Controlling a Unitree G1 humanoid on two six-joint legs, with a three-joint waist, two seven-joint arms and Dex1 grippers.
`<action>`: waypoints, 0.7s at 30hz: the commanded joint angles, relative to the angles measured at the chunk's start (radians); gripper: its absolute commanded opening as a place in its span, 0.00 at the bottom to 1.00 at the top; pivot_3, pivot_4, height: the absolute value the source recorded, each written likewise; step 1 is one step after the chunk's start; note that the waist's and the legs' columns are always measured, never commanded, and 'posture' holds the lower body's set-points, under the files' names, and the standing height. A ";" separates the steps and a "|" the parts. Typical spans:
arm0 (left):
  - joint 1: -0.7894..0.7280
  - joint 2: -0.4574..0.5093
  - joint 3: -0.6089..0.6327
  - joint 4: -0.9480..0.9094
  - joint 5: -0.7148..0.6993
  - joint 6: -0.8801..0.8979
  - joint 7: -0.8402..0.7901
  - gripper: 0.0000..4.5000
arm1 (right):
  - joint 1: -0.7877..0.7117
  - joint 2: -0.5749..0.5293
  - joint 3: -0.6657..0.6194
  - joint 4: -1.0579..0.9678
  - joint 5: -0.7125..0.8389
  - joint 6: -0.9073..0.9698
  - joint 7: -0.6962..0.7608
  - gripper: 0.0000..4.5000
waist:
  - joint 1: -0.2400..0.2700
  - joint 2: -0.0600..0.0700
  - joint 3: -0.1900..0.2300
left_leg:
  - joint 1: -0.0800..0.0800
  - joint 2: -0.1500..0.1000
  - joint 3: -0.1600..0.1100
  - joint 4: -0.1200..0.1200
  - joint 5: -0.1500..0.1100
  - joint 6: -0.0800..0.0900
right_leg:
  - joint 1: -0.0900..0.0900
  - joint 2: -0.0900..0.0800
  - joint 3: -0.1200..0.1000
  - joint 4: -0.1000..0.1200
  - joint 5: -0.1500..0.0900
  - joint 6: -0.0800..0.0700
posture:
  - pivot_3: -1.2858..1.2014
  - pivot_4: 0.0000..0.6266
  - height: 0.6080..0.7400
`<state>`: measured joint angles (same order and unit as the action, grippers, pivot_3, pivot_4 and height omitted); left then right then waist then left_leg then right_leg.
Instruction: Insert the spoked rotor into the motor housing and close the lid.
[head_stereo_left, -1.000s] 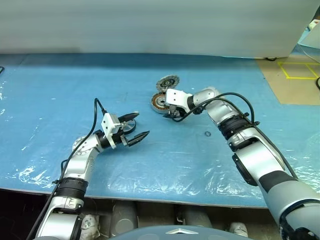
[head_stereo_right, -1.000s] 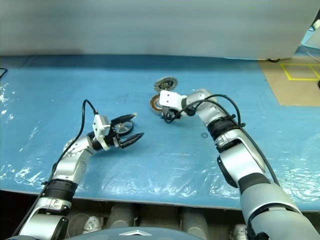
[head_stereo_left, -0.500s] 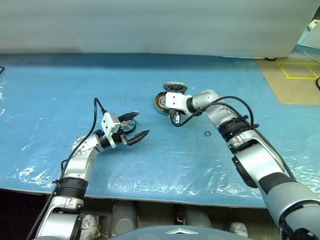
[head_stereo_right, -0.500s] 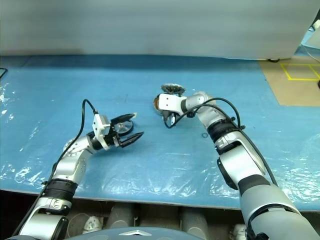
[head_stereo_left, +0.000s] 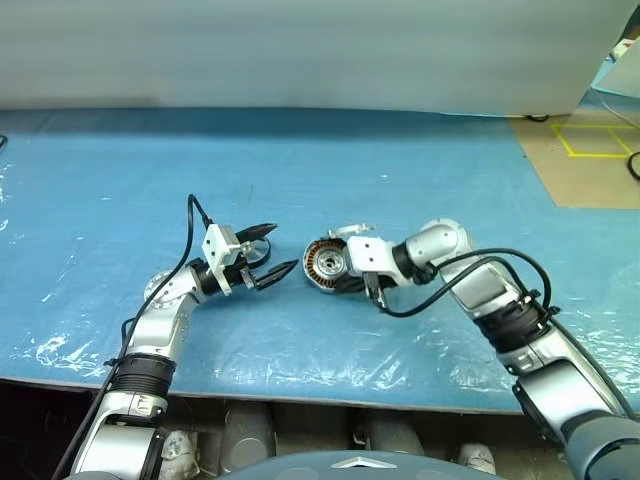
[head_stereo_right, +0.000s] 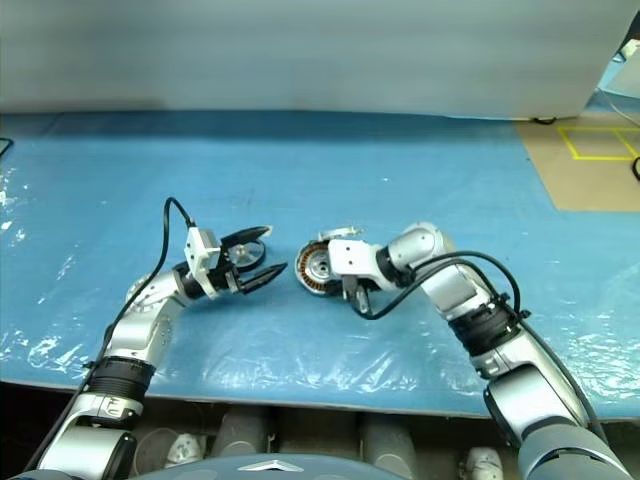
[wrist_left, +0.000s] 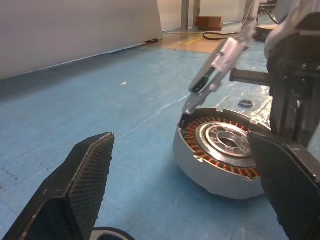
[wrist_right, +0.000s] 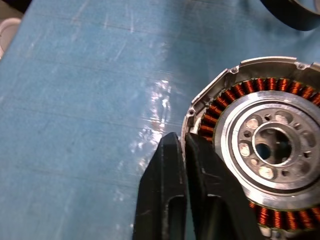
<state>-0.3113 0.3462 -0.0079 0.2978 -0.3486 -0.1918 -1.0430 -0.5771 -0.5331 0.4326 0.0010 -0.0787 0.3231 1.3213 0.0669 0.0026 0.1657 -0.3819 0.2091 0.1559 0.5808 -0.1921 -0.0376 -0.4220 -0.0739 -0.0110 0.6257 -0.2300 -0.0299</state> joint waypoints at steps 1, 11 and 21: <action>-0.002 0.002 0.001 -0.023 -0.001 -0.013 -0.004 1.00 | -0.004 0.037 -0.065 -0.041 0.059 0.039 -0.072 0.28 | -0.001 0.000 0.000 | 0.000 0.000 0.000 0.000 0.000 0.000 | 0.000 0.000 0.000 0.000 0.000 0.000 | 0.52 0.24 1.00; -0.006 0.002 -0.001 -0.024 -0.004 -0.007 -0.012 1.00 | 0.032 0.005 -0.248 -0.131 0.269 0.147 -0.114 0.28 | 0.004 0.000 0.000 | 0.000 -0.001 0.002 0.000 0.002 -0.003 | 0.000 0.000 0.002 -0.001 0.000 0.000 | 0.52 0.24 1.00; -0.005 -0.012 -0.017 -0.022 -0.008 0.002 -0.031 1.00 | 0.252 -0.137 -0.384 -0.232 0.301 0.211 -0.256 0.28 | 0.005 0.000 0.000 | 0.000 -0.001 0.001 -0.001 0.001 -0.003 | 0.000 0.000 0.001 -0.002 0.000 0.000 | 0.52 0.24 1.00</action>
<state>-0.3098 0.3392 -0.0194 0.2982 -0.3494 -0.1867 -1.0658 -0.3339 -0.6594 0.0945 -0.2064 0.2297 0.5518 1.1112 0.0722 0.0023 0.1656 -0.3814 0.2081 0.1573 0.5798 -0.1908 -0.0414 -0.4214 -0.0742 -0.0095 0.6234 -0.2300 -0.0297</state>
